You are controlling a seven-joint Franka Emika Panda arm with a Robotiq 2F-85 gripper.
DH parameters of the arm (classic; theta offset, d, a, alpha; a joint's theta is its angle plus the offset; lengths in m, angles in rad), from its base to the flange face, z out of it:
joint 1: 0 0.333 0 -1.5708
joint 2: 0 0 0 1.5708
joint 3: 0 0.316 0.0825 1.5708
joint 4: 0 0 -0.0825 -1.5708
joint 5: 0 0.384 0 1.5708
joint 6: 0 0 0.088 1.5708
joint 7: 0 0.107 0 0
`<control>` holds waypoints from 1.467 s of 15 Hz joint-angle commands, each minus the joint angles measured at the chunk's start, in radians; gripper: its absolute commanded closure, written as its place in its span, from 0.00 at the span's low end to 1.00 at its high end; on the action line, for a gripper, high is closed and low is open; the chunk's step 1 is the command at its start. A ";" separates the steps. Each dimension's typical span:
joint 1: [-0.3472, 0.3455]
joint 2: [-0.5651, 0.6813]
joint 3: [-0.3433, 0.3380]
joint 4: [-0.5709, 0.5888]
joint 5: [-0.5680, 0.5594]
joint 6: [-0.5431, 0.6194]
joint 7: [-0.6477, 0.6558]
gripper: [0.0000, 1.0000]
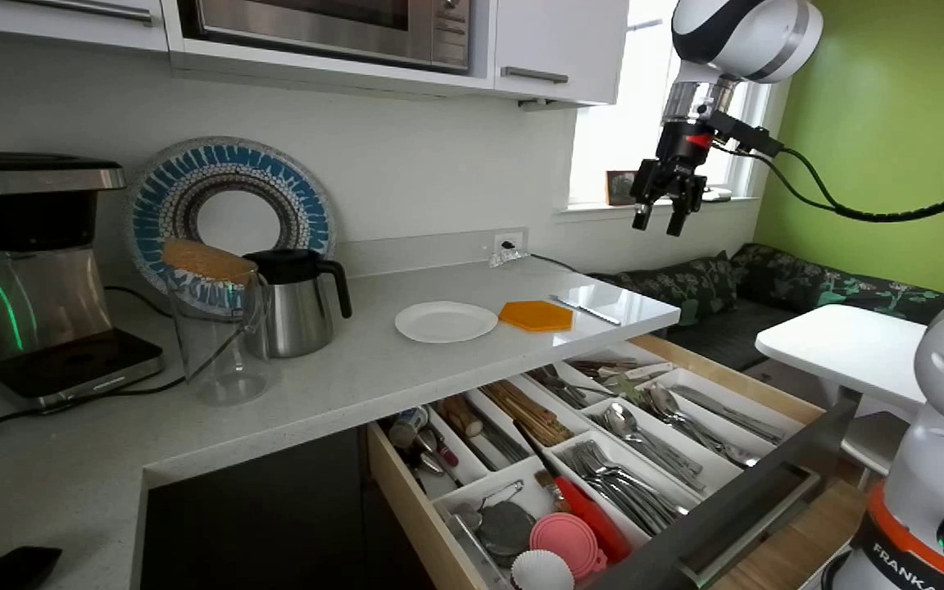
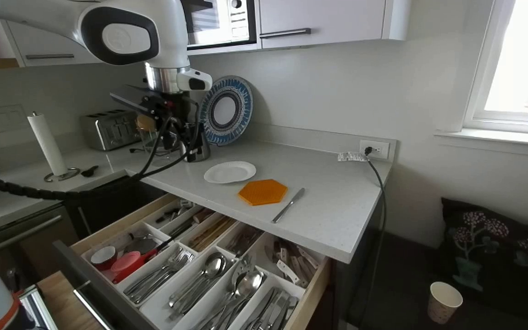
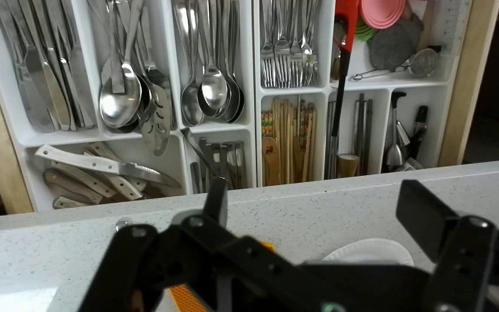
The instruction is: Remove one spoon from the drawer
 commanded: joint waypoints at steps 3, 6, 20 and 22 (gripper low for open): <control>-0.022 0.003 0.018 0.003 0.009 -0.003 -0.008 0.00; -0.039 0.069 0.050 -0.010 -0.041 0.105 0.052 0.00; -0.152 0.428 0.046 -0.055 -0.337 0.306 0.095 0.00; -0.147 0.405 0.056 -0.058 -0.314 0.287 0.115 0.00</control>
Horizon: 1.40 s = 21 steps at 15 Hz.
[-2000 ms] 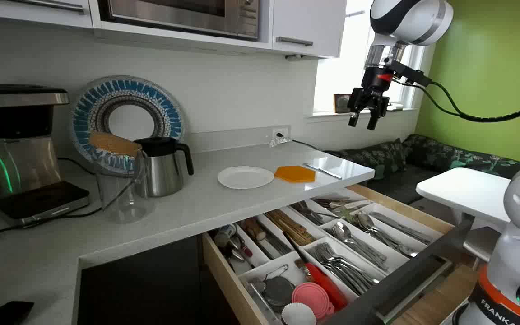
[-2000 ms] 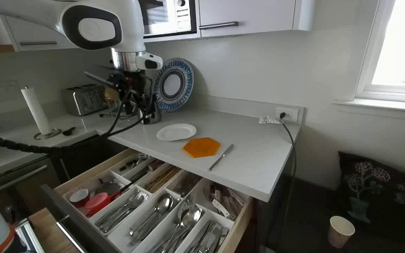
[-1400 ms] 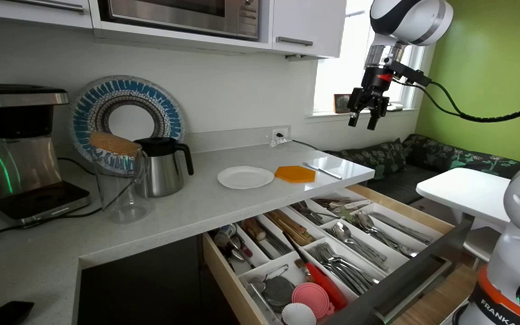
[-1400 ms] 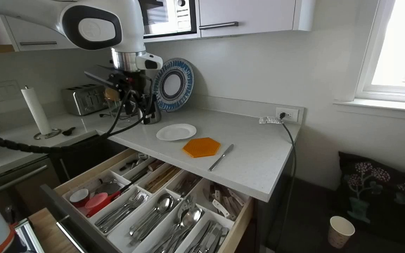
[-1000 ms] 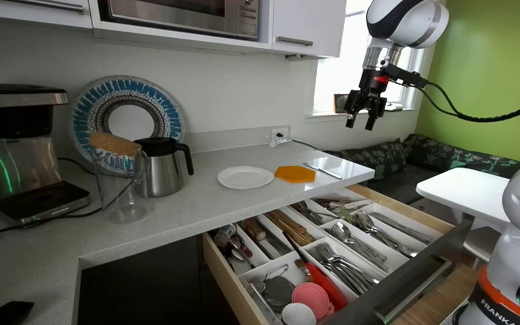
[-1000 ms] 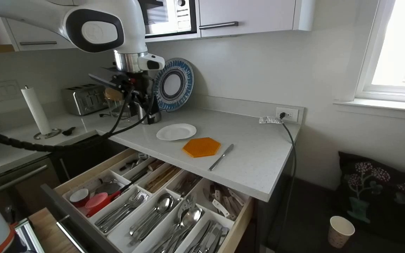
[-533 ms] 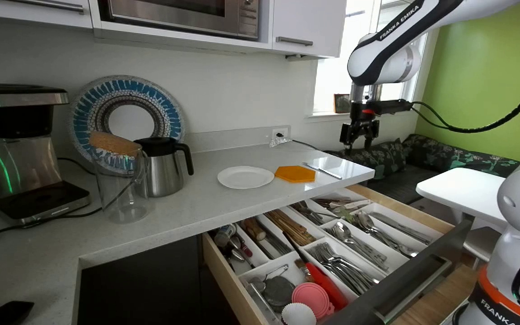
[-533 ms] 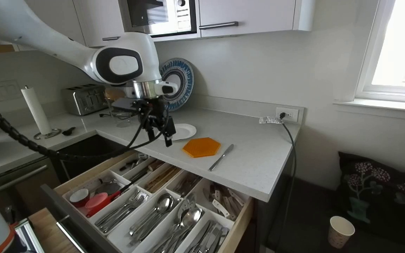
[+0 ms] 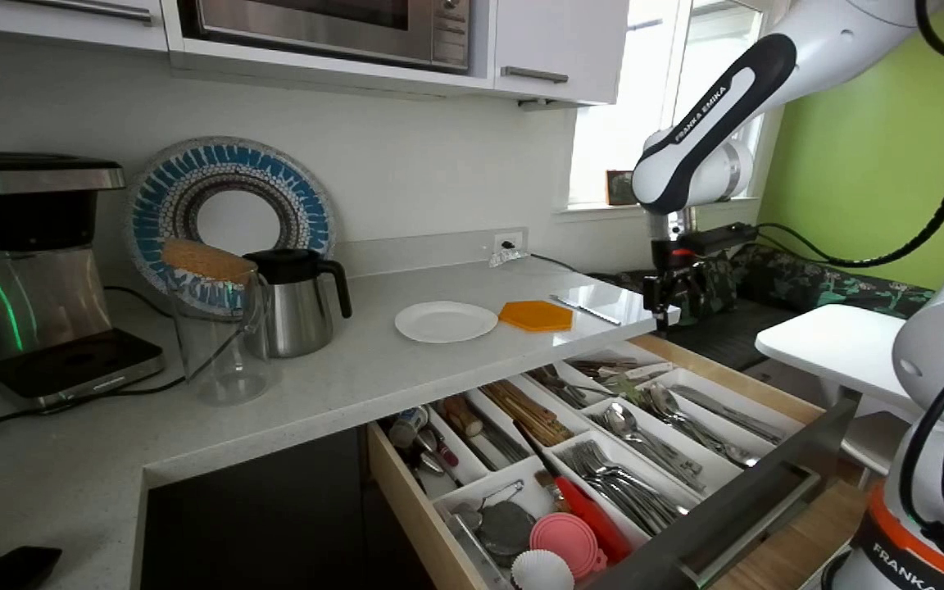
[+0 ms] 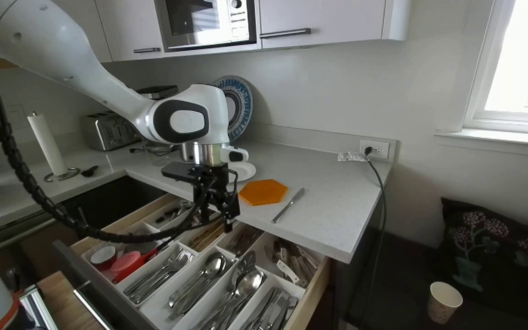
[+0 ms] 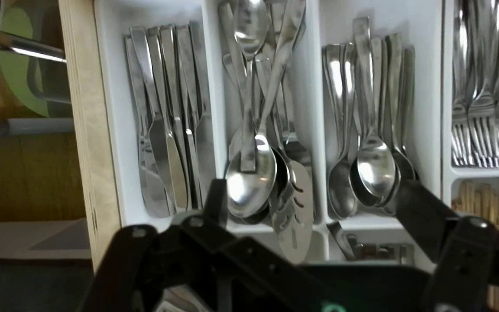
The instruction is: Remove one spoon from the drawer
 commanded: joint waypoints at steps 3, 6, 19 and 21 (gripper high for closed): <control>-0.021 0.043 -0.011 0.010 0.000 0.000 -0.004 0.00; -0.020 0.047 -0.010 0.016 0.000 0.000 -0.004 0.00; -0.057 0.319 -0.026 0.048 0.028 0.136 -0.005 0.00; -0.066 0.354 -0.034 0.059 0.019 0.153 -0.007 0.00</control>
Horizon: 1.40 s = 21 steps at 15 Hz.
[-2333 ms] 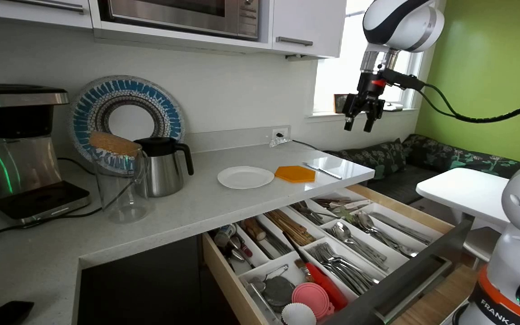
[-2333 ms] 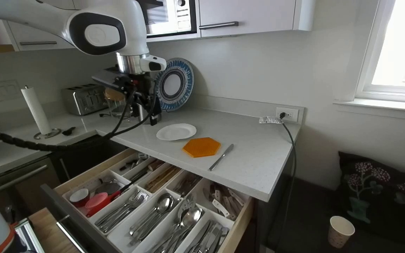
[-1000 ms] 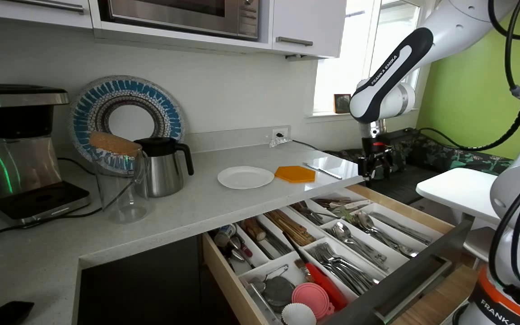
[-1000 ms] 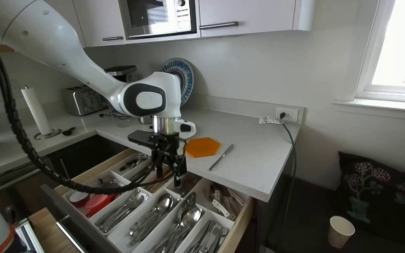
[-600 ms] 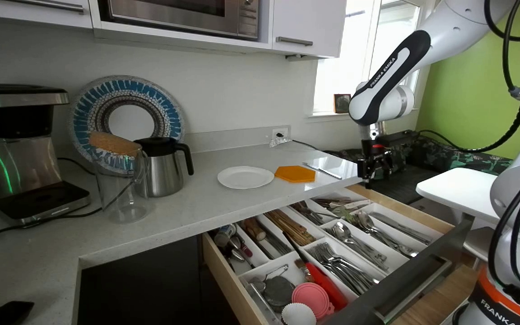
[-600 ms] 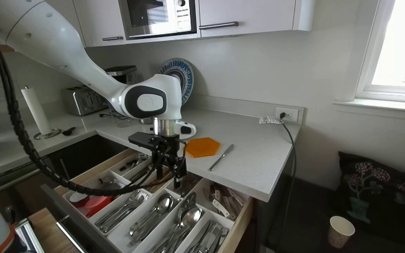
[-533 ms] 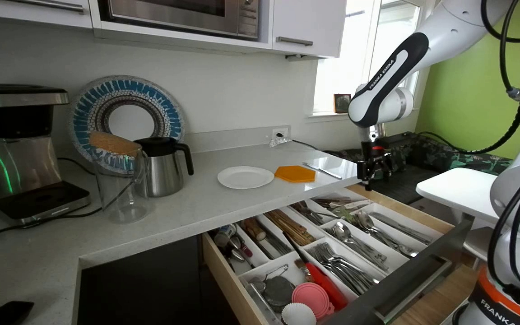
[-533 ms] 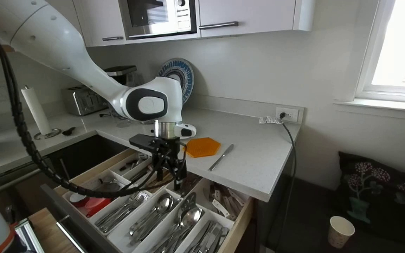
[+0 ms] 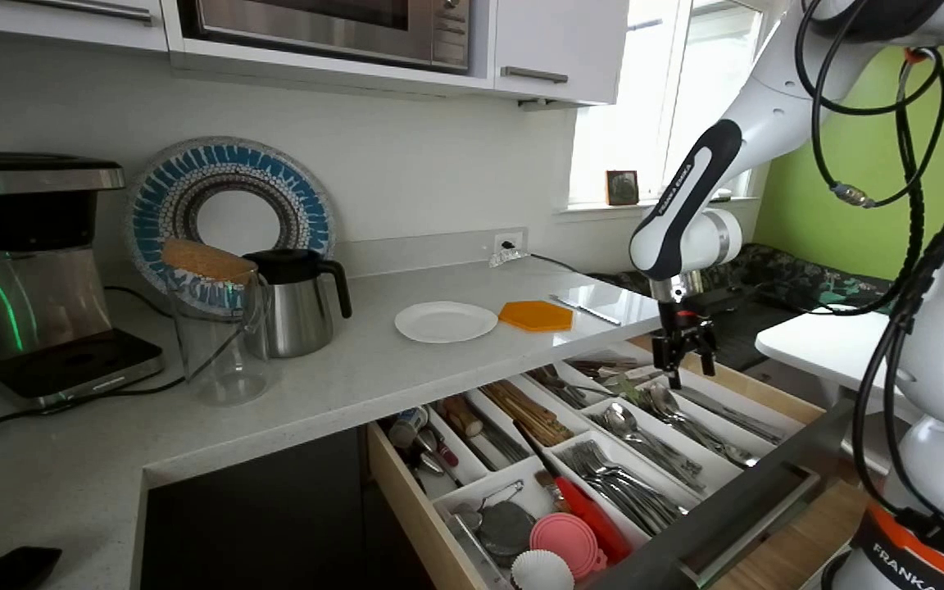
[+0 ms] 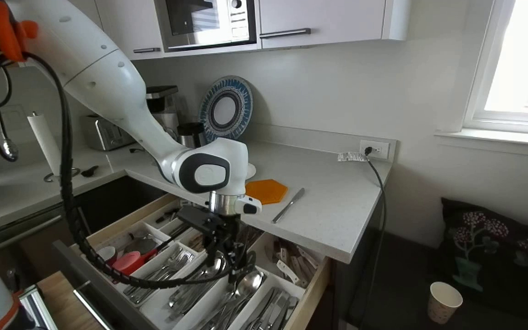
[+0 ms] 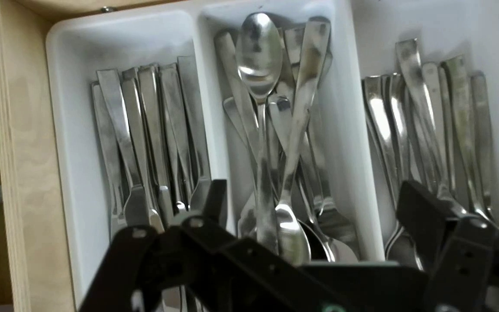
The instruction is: Remove one spoon from the drawer
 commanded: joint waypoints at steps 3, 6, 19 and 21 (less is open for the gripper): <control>-0.029 0.116 -0.014 0.058 0.007 0.030 -0.011 0.00; -0.033 0.153 -0.017 0.077 0.001 0.039 -0.002 0.32; -0.051 0.254 -0.015 0.119 0.015 0.024 -0.001 0.64; -0.055 0.265 -0.015 0.125 0.013 0.021 -0.001 0.66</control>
